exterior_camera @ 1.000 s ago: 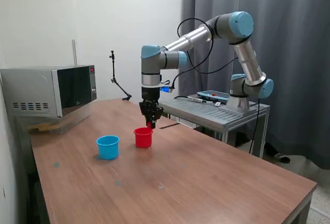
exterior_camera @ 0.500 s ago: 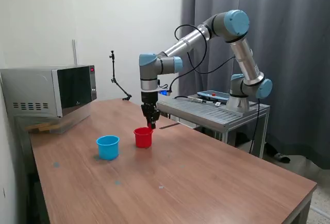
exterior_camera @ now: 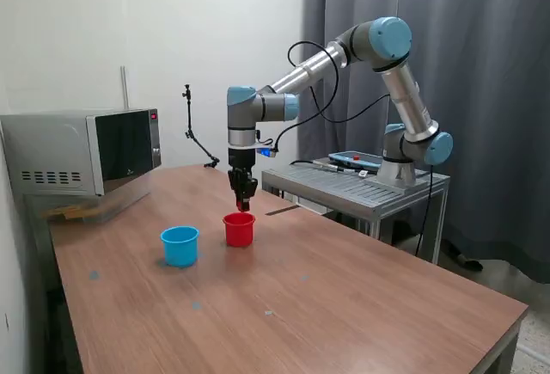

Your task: Place red objects in the red bin, and blue objects in the blue bin.

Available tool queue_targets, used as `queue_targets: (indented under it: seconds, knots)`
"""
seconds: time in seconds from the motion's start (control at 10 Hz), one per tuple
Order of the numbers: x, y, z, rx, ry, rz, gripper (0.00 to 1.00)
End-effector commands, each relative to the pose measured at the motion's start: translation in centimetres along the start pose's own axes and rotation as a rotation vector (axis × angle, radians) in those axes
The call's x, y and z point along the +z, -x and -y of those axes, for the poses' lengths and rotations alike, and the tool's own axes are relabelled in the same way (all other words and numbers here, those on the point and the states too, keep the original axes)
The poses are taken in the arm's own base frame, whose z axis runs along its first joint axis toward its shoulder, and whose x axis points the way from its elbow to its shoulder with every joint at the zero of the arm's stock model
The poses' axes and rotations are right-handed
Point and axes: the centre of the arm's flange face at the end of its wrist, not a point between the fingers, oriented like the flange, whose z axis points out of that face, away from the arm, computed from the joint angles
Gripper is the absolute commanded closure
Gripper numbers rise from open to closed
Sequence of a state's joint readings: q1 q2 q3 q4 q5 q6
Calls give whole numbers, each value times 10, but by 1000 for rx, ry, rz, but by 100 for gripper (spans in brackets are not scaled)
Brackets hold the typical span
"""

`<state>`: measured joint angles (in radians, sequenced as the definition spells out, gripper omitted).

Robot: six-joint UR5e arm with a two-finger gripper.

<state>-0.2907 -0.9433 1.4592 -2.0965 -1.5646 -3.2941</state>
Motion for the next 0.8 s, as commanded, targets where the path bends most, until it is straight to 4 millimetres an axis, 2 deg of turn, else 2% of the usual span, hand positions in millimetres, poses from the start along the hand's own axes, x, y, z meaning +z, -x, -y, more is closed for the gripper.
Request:
queue_targets:
  seconds: [0.0, 0.6, 0.7]
  knots:
    - [2, 4, 0, 5, -2, 0, 100]
    - [3, 9, 1, 12, -4, 0, 100]
    - [3, 9, 1, 12, -4, 1, 0]
